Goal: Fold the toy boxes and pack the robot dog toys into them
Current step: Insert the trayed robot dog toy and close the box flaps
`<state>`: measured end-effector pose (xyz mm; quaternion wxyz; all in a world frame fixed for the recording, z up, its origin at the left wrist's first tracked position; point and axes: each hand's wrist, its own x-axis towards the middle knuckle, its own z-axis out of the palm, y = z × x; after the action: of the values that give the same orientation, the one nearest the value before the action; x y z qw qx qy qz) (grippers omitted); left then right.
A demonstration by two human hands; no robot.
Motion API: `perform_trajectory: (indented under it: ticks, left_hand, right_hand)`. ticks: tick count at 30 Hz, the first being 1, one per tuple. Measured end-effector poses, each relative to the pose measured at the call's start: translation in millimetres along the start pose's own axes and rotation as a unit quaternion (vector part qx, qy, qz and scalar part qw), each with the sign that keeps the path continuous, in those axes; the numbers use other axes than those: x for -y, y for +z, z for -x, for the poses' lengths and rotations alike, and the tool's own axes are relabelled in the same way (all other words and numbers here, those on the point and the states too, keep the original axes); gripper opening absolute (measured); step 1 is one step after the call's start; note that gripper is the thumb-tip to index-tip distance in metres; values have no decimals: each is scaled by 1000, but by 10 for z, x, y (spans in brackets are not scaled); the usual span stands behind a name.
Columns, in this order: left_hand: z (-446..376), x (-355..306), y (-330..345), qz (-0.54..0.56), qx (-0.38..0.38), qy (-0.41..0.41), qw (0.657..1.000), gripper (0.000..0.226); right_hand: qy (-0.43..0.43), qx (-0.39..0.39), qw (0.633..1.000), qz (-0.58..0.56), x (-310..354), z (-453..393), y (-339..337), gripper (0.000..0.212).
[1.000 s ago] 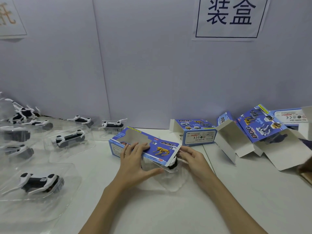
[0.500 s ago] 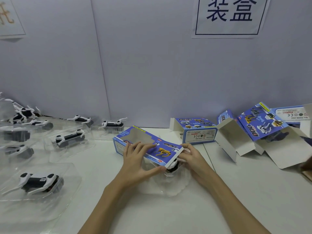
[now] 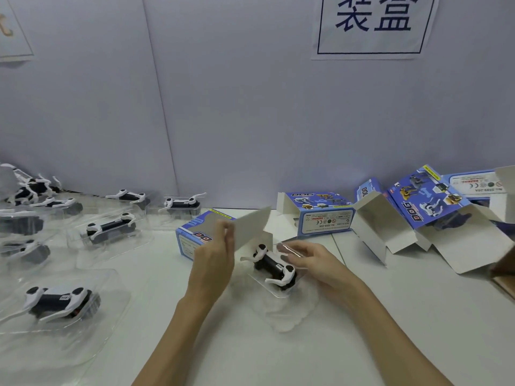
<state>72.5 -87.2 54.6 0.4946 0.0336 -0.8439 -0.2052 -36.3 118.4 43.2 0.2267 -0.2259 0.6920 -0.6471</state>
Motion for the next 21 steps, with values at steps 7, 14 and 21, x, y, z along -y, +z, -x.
perform_trajectory:
  ticks: [7,14,21]
  left_hand:
    - [36,154,0,106,-26,-159,981,27]
    - [45,216,-8,93,-24,-154,984,20]
    - [42,254,-31,110,13,-172,979,22]
  right_hand:
    - [-19,51,997,48,73,89,-66,36]
    - [-40,-18,999,24,30,35,-18,35]
    - [-67,-65,996,2,-51,6,102,38]
